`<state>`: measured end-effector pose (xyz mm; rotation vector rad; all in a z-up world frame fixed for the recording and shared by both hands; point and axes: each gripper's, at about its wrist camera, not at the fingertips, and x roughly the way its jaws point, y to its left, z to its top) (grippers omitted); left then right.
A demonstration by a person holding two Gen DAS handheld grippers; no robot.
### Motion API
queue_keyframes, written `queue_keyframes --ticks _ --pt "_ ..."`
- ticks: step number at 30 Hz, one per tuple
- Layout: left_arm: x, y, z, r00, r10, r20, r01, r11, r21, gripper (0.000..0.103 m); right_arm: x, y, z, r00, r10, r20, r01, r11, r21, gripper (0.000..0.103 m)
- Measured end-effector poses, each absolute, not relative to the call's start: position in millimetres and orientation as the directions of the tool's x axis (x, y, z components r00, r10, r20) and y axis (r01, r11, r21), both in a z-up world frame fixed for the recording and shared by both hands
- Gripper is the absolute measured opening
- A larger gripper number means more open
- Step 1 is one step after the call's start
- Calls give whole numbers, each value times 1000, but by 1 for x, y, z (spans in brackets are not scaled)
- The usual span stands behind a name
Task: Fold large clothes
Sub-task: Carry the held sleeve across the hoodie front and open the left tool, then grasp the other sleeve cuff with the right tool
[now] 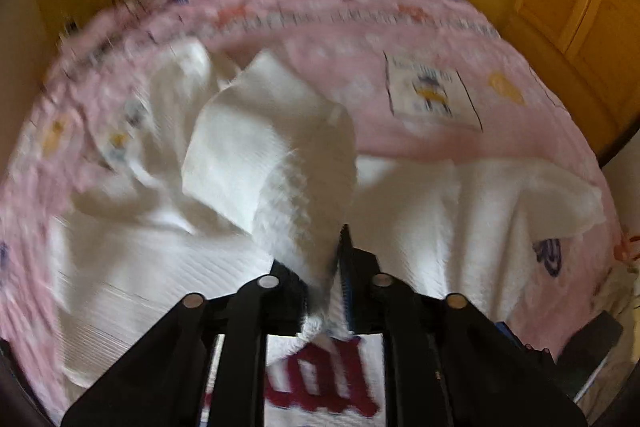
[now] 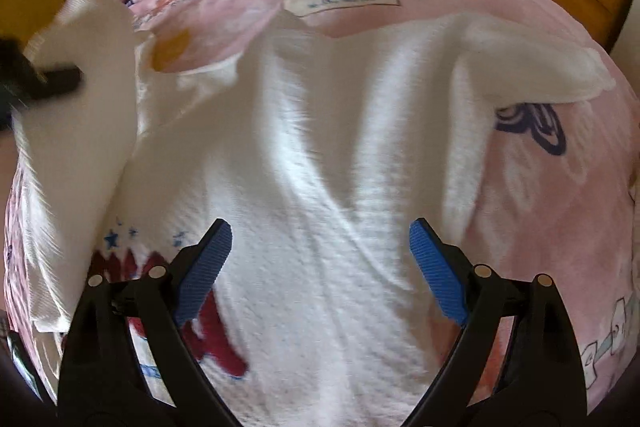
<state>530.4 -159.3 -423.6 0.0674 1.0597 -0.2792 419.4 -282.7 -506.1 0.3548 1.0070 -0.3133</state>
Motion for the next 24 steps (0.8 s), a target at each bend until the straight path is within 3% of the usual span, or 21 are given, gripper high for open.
queue_keyframes --ticks 2,4,9,13,14,18,24 --pt "527 -165 -442 445 -179 -878 257 964 -67 65 414 -289 -509 494 -82 -866 417 896 153 88" --pt "523 -168 -448 453 -177 -874 270 961 -54 80 412 -293 -513 479 -63 -876 413 897 161 88" --pt "516 -163 -442 416 -233 -879 310 945 -104 80 415 -296 -508 459 -105 -882 439 890 122 88" --pt "516 -114 -398 457 -313 -833 312 933 -179 85 413 -305 -485 497 -124 -859 481 863 154 88" --pt "515 -96 -385 492 -302 -817 306 938 -162 91 415 -306 -477 513 -113 -851 479 860 174 88" --pt "532 -31 -374 566 -150 -811 211 977 -33 95 454 -292 -452 545 -62 -836 410 890 201 88" --pt "577 55 -446 409 -41 -912 48 999 -23 95 549 -227 -443 457 -121 -881 254 967 0 88"
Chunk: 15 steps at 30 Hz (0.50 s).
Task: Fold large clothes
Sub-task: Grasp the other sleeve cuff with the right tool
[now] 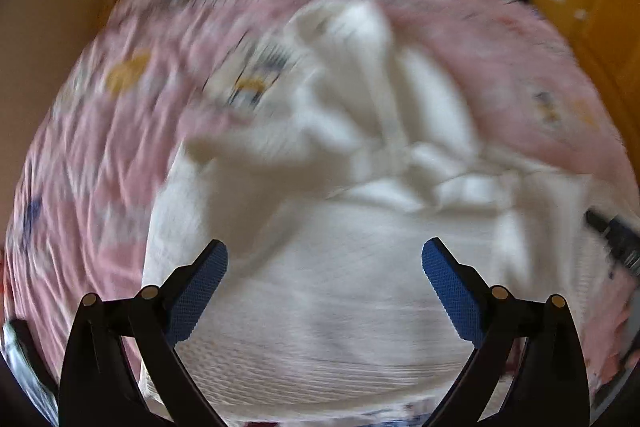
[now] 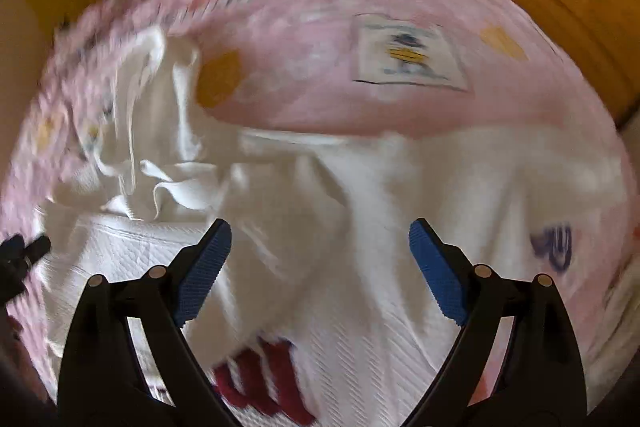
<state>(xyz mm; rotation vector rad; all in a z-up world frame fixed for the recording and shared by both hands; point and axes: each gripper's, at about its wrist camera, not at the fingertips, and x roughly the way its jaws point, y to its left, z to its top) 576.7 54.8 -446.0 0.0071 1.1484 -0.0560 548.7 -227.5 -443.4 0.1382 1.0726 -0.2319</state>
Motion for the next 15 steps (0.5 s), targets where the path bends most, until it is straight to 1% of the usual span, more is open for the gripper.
queue_keyframes --ticks 2,4,5,6,7,8,10,12,15 --pt "580 74 -476 351 -14 -936 7 1000 -12 95 577 -205 -450 413 -182 -892 234 968 -89 88" --pt "578 81 -493 318 -2 -948 -8 1000 -5 95 606 -178 -469 335 -278 -900 207 954 -218 87" --pt "576 84 -501 307 3 -952 -8 1000 1 95 613 -171 -476 309 -298 -903 192 950 -247 86" --pt "572 86 -507 297 -3 -955 -5 1000 -5 95 623 -161 -490 256 -332 -908 161 941 -299 81" --pt "570 88 -512 286 -4 -958 -2 1000 -4 95 627 -158 -498 232 -349 -908 147 935 -322 72" --pt "567 89 -515 279 -4 -960 1 1000 -4 95 630 -156 -508 199 -374 -906 136 926 -352 71" --pt "563 91 -522 265 -15 -964 9 1000 -13 95 630 -159 -521 173 -373 -911 128 926 -355 67" --pt "561 92 -526 255 -22 -967 11 1000 -20 95 625 -164 -521 179 -343 -922 127 938 -324 63" --pt "556 93 -532 244 -31 -969 10 1000 -30 95 616 -175 -515 194 -341 -920 142 938 -317 63"
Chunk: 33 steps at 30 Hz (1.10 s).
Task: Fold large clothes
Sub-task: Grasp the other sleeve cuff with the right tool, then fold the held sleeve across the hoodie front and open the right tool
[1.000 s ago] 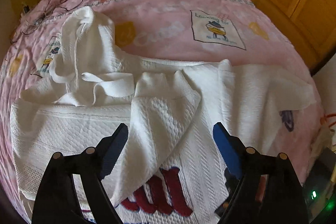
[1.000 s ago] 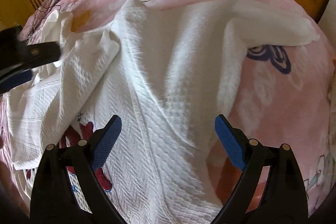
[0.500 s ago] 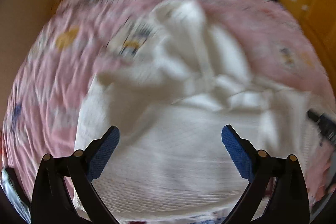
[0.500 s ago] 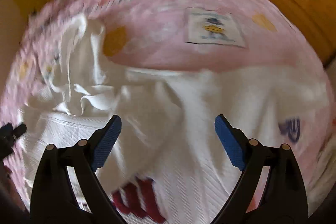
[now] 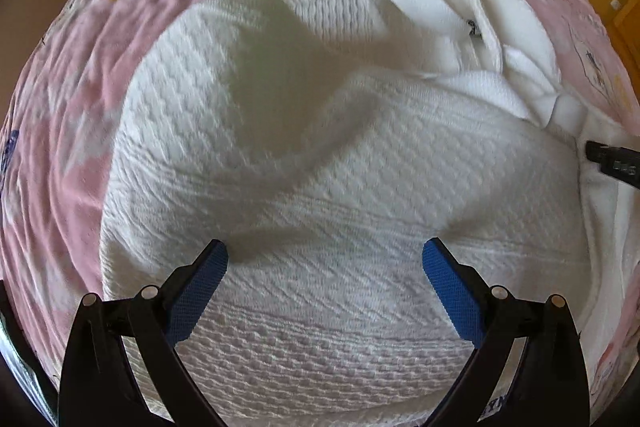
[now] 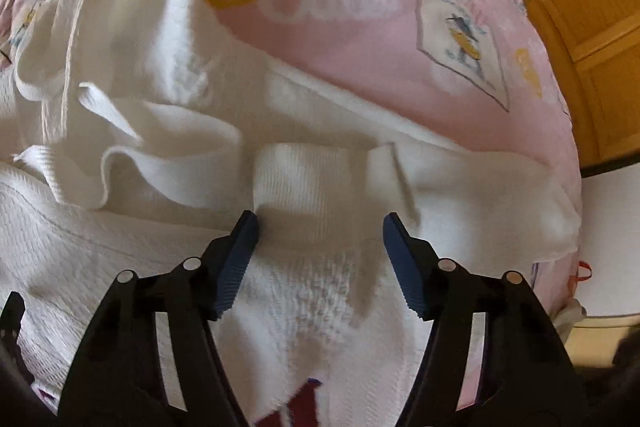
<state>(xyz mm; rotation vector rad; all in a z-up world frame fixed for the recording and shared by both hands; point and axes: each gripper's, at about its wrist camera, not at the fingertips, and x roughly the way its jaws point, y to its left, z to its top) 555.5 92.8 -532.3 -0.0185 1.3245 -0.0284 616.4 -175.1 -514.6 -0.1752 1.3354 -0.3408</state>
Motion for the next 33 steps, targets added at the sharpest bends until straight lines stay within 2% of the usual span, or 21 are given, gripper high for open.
queue_keyframes --ticks 2,3,4,6,9,12,17,20,24,26,30,33 --pt "554 94 -536 243 -31 -969 11 1000 -29 95 609 -191 -513 188 -332 -925 164 939 -304 63" --pt "553 93 -538 241 -27 -970 11 1000 -25 95 604 -199 -515 178 -335 -925 167 937 -307 58" --pt "553 93 -539 242 -24 -970 12 1000 -22 95 603 -205 -518 165 -337 -927 168 936 -310 45" --pt "552 92 -540 247 -16 -969 13 1000 -14 95 598 -215 -524 148 -307 -940 180 943 -279 28" --pt "551 89 -541 248 -12 -969 15 1000 -9 95 581 -220 -519 186 -313 -931 187 942 -279 14" --pt "548 87 -542 246 -7 -969 28 1000 0 95 561 -228 -503 233 -301 -925 234 940 -247 13" --pt "545 90 -544 250 -11 -968 33 999 -3 95 506 -262 -476 350 -241 -905 366 925 -105 11" --pt "541 90 -545 259 -11 -966 36 999 -1 95 464 -284 -486 394 -203 -896 444 896 -8 11" --pt "535 88 -546 263 -2 -965 43 999 10 95 415 -305 -522 287 -235 -929 544 838 -44 12" --pt "531 86 -546 265 2 -964 48 999 15 95 402 -311 -529 287 -205 -936 564 826 -9 12" --pt "528 82 -546 258 4 -966 49 999 17 95 398 -305 -504 347 -251 -904 573 820 -8 13" --pt "522 74 -543 248 4 -969 45 999 16 95 411 -296 -489 455 -148 -878 501 858 115 13"
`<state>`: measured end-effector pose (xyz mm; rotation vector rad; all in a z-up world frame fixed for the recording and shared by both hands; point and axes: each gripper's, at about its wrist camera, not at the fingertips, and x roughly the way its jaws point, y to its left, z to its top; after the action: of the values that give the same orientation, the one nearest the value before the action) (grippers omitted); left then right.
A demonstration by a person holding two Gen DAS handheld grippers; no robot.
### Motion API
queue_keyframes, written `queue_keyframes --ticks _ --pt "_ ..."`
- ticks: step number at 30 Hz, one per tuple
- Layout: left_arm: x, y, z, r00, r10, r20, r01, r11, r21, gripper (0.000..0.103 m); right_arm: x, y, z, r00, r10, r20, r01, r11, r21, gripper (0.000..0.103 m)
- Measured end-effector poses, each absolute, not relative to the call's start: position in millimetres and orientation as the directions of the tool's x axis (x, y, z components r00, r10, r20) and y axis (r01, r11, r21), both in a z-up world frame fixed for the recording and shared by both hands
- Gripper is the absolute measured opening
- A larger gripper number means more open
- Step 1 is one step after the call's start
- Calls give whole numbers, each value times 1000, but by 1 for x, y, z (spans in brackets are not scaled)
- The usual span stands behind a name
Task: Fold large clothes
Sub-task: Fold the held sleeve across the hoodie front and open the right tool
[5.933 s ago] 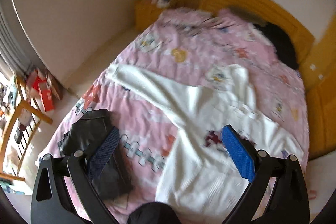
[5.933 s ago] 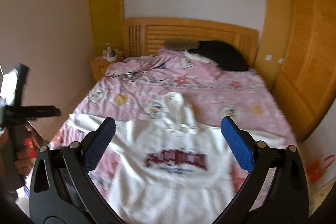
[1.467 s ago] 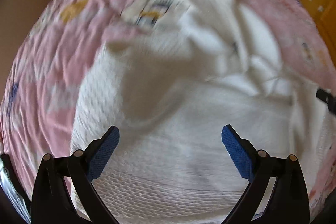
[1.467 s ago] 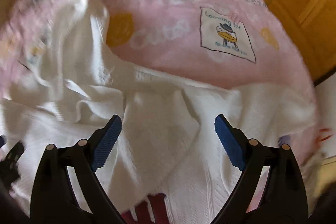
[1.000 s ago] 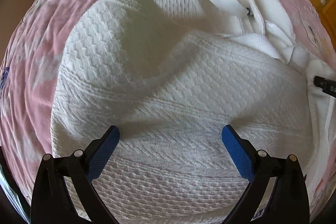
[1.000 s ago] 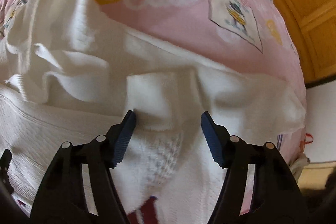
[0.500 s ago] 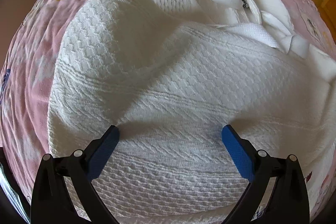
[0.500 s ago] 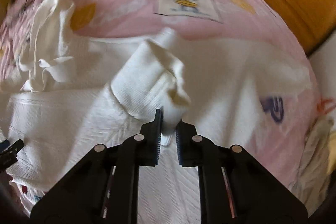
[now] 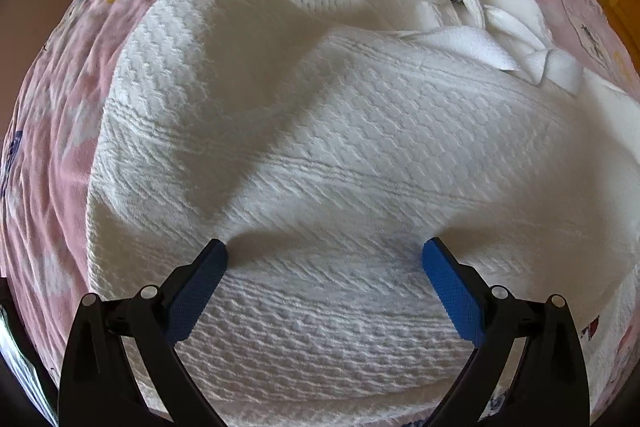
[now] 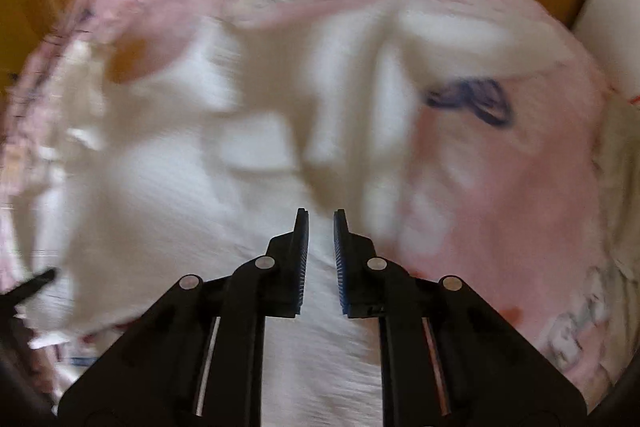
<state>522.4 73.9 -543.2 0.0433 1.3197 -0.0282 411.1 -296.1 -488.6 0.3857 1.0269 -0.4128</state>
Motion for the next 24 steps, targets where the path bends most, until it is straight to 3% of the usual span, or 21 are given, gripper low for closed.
queue_keyframes --ticks 3,6,9,14,15,17,18,21,24 --pt "519 60 -537 237 10 -972 62 998 26 95 435 -279 -497 479 -64 -875 400 904 153 13" --pt "517 40 -524 242 35 -970 102 993 62 95 454 -268 -525 394 -125 -911 342 940 19 13" --pt "516 15 -504 244 38 -969 136 988 73 95 457 -260 -529 391 -137 -910 298 954 -15 13" --pt "520 -33 -480 269 43 -962 214 971 103 95 439 -288 -504 444 -21 -896 327 935 140 14" --pt "522 -41 -477 271 38 -962 221 970 100 95 435 -301 -498 460 -4 -888 347 921 176 19" --pt "522 -60 -473 274 28 -961 233 968 95 95 421 -337 -483 508 33 -861 399 876 269 49" --pt "521 -72 -472 275 23 -961 240 966 91 95 411 -362 -474 537 30 -843 439 843 310 79" --pt "512 -106 -468 274 6 -962 261 962 81 95 390 -421 -453 581 -64 -812 532 784 319 92" --pt "500 -133 -463 266 -9 -964 282 957 69 95 376 -485 -449 580 -87 -810 603 714 356 92"
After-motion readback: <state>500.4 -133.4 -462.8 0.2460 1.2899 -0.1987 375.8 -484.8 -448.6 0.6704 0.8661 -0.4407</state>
